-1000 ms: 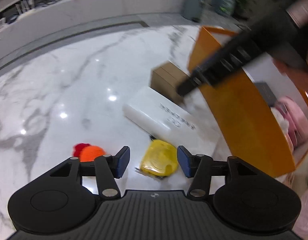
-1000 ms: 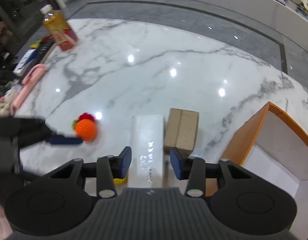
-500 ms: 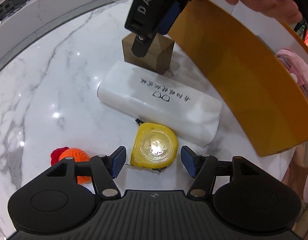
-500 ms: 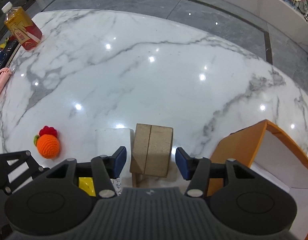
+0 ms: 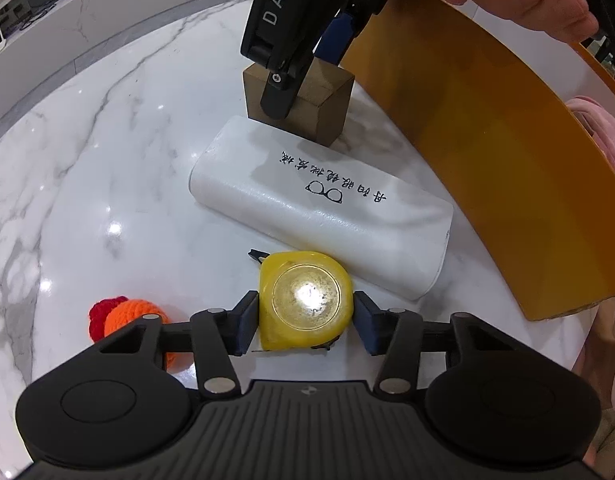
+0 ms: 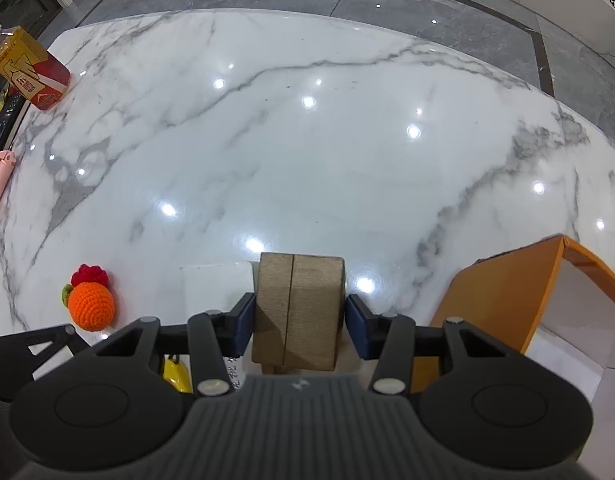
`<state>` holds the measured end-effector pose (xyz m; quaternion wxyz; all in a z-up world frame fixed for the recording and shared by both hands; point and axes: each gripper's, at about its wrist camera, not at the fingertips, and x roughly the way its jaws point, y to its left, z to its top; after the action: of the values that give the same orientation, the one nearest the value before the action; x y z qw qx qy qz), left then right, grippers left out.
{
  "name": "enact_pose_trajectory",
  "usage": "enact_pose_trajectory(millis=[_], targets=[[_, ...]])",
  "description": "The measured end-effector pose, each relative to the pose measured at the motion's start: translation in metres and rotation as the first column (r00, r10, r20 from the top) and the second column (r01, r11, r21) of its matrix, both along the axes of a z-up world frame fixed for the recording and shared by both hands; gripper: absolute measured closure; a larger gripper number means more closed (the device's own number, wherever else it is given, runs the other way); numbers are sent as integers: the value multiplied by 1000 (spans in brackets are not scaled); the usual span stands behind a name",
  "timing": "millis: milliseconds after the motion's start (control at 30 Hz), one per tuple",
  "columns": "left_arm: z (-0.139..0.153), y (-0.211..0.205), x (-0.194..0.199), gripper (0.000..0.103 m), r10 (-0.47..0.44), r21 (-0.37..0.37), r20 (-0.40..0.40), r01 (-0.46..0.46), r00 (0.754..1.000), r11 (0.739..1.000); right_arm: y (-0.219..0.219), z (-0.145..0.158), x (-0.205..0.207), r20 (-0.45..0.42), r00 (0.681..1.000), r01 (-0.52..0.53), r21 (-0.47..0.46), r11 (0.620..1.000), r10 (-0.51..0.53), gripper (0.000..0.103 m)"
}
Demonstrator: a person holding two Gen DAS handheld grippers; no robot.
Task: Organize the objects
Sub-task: 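Grasp the yellow tape measure with the left tool while the right tool grasps the cardboard box, then lower the tape measure and cardboard box into the shoebox and open both tools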
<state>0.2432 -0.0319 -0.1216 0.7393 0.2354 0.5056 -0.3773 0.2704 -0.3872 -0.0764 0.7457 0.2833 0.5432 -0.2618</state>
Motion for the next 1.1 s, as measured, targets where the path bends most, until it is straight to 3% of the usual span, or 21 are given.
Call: enact_pose_trajectory(millis=[267, 400, 500, 667, 733, 767, 833, 900, 967, 1100], targets=[[5, 6, -1, 46, 77, -17, 33, -77, 996, 997, 7, 24, -12, 79, 997, -9, -35, 999, 11, 53], [34, 13, -1, 46, 120, -91, 58, -114, 991, 989, 5, 47, -29, 157, 988, 12, -29, 999, -7, 53], [67, 10, -4, 46, 107, -150, 114, -89, 988, 985, 6, 69, -46, 230, 973, 42, -21, 999, -36, 53], [122, -22, -13, 46, -31, -193, 227, 76, 973, 978, 10, 111, -82, 337, 938, 102, -47, 994, -80, 53], [139, -39, -24, 46, -108, -189, 273, 163, 956, 968, 11, 127, -99, 364, 927, 129, -79, 989, -91, 53], [147, -50, -28, 46, -150, -183, 291, 209, 945, 961, 11, 134, -109, 377, 908, 236, -97, 967, -184, 53], [157, -72, -36, 46, -229, -160, 311, 289, 922, 944, 14, 146, -131, 390, 896, 277, -122, 953, -210, 53], [157, -96, -40, 46, -315, -117, 329, 369, 890, 922, 14, 150, -153, 385, 891, 317, -146, 937, -242, 53], [152, -117, -41, 46, -370, -82, 317, 414, 873, 907, 13, 148, -175, 363, 887, 363, -165, 917, -286, 53], [130, -149, -41, 46, -466, 12, 317, 488, 826, 873, 0, 119, -209, 280, 880, 437, -158, 885, -384, 53]])
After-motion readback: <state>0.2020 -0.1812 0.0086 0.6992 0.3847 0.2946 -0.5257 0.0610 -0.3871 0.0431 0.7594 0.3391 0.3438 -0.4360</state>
